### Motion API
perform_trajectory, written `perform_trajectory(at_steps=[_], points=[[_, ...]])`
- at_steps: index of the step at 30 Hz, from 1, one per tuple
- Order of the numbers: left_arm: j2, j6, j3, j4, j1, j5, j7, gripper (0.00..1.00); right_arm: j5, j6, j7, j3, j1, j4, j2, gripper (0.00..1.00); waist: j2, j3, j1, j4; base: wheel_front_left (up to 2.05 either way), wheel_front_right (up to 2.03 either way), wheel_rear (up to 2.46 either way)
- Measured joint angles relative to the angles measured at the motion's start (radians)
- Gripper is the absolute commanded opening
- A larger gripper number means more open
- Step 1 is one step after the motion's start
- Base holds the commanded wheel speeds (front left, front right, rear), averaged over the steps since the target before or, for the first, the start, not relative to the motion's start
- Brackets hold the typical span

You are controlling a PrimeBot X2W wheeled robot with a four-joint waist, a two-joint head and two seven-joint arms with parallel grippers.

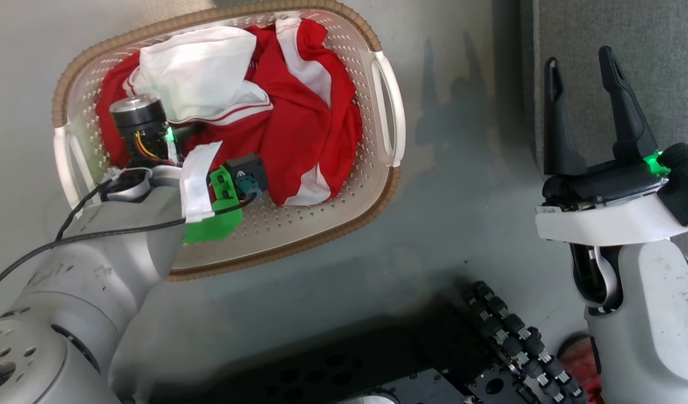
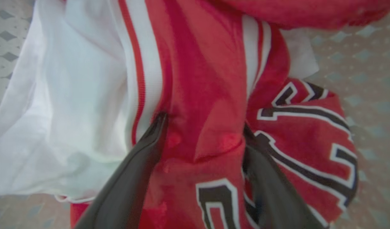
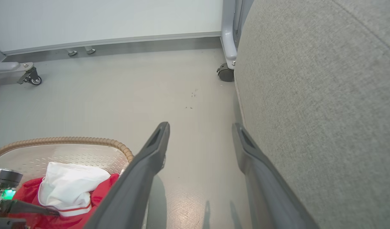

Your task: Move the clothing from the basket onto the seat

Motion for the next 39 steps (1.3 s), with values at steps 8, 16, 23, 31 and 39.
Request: perform_trajectory(at_steps=[8, 16, 23, 31, 39], points=[[0.001, 0.0, 0.0, 0.011, -0.003, -0.009, 0.044, 0.0, 0.006, 0.0, 0.0, 0.003, -0.001, -0.002, 0.0, 1.0, 0.0, 0.028, 0.0, -0.018, 0.0, 0.0, 0.0], [-0.021, 0.0, 0.0, 0.015, 0.005, -0.012, 0.029, 0.0, 0.007, 0.0, 0.0, 0.001, -0.004, 0.002, 0.0, 1.0, 0.0, 0.008, 0.0, -0.006, 0.0, 0.0, 0.0], [-0.049, 0.0, 0.016, 0.006, 0.017, -0.117, -0.06, 0.0, -0.002, 0.0, 0.0, -0.007, -0.004, 0.004, 0.0, 1.0, 0.0, -0.053, 0.0, 0.015, 0.0, 0.0, 0.0], [-0.075, 0.031, 0.074, -0.029, 0.104, -0.199, -0.18, 0.0, -0.026, 0.0, 0.0, -0.01, 0.04, 0.018, 0.001, 1.0, 0.0, -0.177, 0.0, 0.047, 0.0, 0.0, 0.0], [-0.082, 0.075, 0.123, -0.139, 0.233, -0.265, -0.204, 0.0, -0.044, 0.0, 0.0, -0.002, 0.124, 0.051, 0.001, 1.0, 0.0, -0.329, 0.0, 0.078, 0.0, 0.0, 0.0]])
